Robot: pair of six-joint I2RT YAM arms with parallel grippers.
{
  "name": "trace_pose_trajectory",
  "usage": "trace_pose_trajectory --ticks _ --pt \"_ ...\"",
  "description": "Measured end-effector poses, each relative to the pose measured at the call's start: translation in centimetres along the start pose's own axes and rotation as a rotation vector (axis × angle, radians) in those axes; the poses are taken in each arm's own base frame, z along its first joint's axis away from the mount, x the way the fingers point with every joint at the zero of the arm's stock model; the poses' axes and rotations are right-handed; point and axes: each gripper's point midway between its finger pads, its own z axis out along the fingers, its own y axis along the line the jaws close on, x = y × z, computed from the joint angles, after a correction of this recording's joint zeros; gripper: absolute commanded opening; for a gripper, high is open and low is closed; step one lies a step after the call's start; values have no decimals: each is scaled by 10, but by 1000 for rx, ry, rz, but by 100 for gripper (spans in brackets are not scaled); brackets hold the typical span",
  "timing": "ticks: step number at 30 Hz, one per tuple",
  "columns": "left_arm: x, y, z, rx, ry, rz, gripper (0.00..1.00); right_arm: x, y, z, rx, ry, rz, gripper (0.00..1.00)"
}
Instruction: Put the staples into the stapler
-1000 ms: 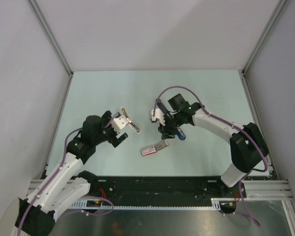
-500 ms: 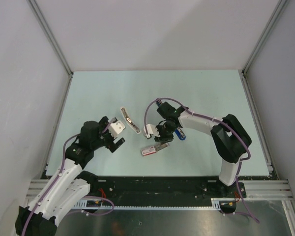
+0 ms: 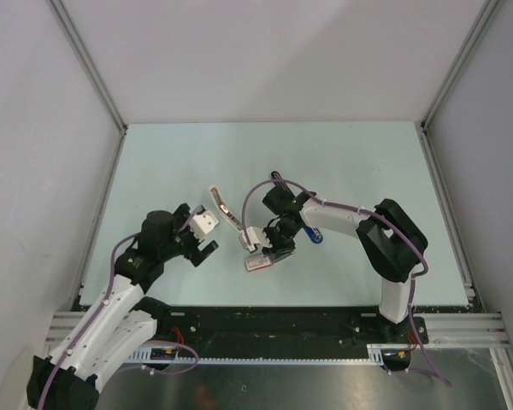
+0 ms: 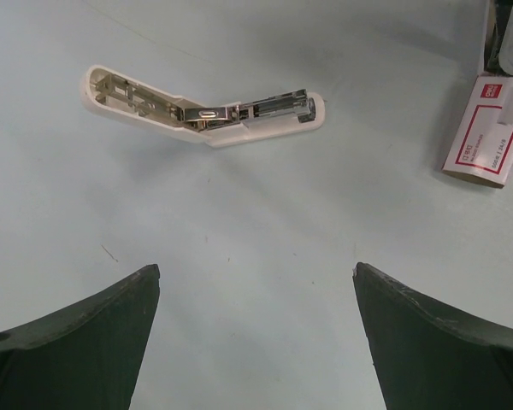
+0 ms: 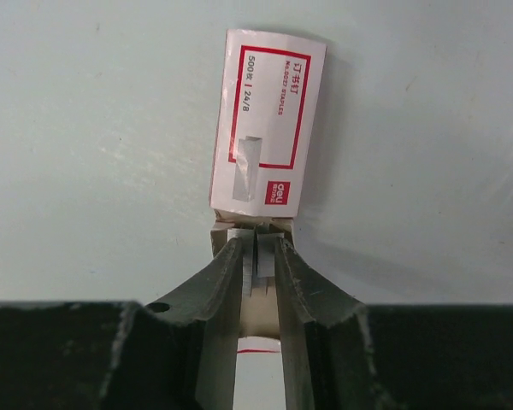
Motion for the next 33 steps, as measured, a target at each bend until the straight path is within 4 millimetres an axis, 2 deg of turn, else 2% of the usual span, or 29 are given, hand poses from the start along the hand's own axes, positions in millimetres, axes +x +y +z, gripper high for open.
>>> trace_pose_trajectory --ticks 12,33 --pt "5 -2 2 9 16 -5 99 -2 -2 1 6 -2 -1 26" --pt "6 -3 3 12 21 -6 100 6 -10 -5 32 -5 33 24"
